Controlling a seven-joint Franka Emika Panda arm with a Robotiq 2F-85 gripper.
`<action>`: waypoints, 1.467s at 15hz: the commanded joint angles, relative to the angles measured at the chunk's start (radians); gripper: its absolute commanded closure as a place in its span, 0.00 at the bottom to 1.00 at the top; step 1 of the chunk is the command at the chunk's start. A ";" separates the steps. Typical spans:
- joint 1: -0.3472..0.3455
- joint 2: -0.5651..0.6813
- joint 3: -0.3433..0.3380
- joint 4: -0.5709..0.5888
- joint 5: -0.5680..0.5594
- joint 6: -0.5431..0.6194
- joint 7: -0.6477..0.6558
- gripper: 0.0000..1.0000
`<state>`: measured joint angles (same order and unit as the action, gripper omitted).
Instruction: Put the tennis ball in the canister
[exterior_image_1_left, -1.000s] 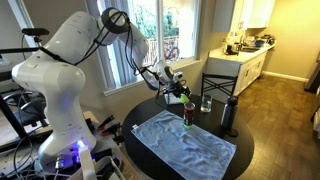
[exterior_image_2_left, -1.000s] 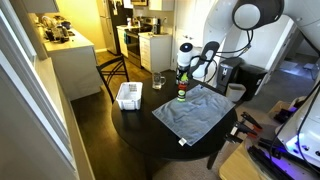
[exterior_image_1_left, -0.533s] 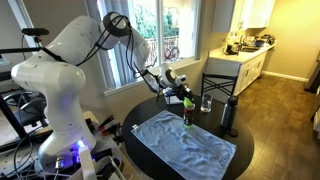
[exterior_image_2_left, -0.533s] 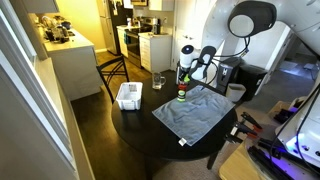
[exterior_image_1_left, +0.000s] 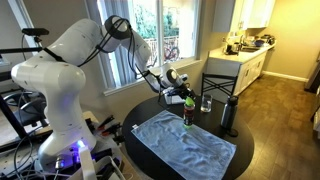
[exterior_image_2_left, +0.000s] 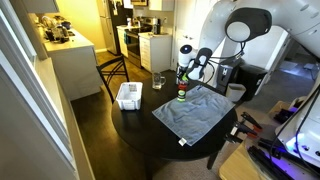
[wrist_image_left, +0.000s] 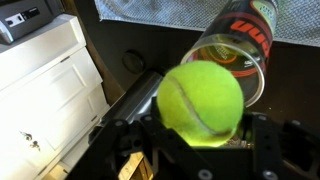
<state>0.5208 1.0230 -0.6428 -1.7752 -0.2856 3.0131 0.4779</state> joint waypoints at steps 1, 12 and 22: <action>0.001 0.031 -0.004 0.034 0.056 0.008 -0.045 0.58; -0.001 0.054 -0.003 0.060 0.090 0.008 -0.048 0.00; 0.041 0.006 -0.027 -0.001 0.089 0.084 -0.056 0.00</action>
<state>0.5256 1.0694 -0.6459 -1.7117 -0.2322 3.0471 0.4777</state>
